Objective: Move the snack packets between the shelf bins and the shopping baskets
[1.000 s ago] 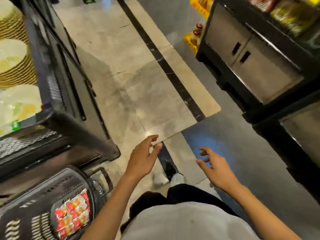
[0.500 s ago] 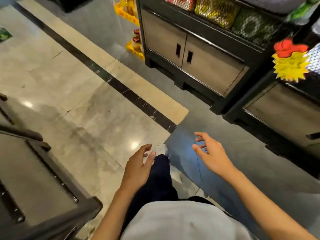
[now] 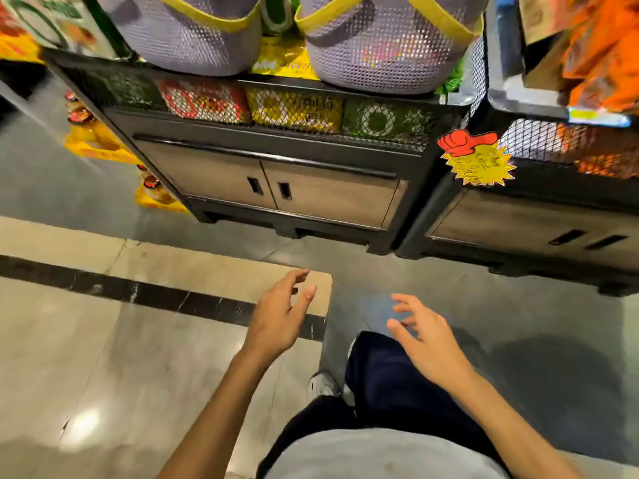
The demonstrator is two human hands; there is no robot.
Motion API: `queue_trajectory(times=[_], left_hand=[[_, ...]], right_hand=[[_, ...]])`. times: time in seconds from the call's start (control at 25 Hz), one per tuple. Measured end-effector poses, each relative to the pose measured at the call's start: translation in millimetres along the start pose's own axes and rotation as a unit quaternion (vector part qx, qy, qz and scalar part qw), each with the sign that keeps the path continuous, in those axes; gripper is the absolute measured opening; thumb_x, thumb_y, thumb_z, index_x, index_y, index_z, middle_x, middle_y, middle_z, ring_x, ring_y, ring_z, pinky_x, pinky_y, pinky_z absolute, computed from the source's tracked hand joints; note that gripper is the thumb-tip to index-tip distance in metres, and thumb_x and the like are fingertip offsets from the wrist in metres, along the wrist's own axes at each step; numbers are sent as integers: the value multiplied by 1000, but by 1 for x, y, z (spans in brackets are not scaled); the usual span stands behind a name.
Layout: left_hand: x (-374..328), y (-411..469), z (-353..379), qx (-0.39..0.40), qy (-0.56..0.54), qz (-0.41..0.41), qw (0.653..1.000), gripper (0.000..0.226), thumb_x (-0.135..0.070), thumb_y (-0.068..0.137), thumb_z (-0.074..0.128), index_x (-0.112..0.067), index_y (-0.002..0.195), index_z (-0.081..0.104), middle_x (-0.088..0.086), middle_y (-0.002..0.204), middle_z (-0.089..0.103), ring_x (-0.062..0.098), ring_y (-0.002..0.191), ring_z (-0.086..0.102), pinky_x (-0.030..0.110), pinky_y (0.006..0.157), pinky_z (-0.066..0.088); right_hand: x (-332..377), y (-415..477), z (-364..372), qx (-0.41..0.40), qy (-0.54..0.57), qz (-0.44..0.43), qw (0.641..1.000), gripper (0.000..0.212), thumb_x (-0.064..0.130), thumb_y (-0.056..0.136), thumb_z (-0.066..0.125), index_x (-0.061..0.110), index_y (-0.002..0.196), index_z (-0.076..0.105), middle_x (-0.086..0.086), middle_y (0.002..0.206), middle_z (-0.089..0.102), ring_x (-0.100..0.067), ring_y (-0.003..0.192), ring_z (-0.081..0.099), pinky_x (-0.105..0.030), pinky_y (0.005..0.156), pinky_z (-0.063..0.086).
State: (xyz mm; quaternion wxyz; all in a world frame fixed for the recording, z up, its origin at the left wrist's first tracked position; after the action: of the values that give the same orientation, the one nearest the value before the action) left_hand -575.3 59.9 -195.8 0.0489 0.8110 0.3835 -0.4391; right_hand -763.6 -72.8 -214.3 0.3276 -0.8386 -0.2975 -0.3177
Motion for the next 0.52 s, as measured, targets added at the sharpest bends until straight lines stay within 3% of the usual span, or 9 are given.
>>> queue_trajectory(times=[0.2,0.36,0.52], left_hand=[[-46,110,-12,15,-12,67,998,36,-36,97,45,-25,131,50,-3,129,57,7,112,52,31,97,45],[-111,177,-55,-44,-56,142,987,33,-47,90,43,-34,120,53,-11,115,63,4,105,59,27,94,46],[-197,237,-121,-126,-92,241,958,43,-51,87,39,-28,118,58,-14,114,64,-1,105,59,20,90,45]], right_hand=[[35,89,-52,-85,33,-20,996,39,29,92,55,25,130,48,12,116,56,-8,98,57,-29,88,46],[96,154,-120,-153,60,-86,983,37,25,90,58,34,125,49,15,114,59,-6,96,60,-29,86,49],[179,201,-207,-225,76,-176,955,37,22,89,61,37,120,51,19,110,61,-4,97,60,-23,89,49]])
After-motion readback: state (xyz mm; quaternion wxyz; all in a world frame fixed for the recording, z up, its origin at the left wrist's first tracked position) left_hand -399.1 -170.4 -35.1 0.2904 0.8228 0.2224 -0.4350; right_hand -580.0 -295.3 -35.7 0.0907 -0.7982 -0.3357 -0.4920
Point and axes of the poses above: each hand's wrist, its own y-axis towards the middle knuckle, its own z-axis out of the palm, x = y × z, the point moved 9 cm from there along y, towards the middle knuckle
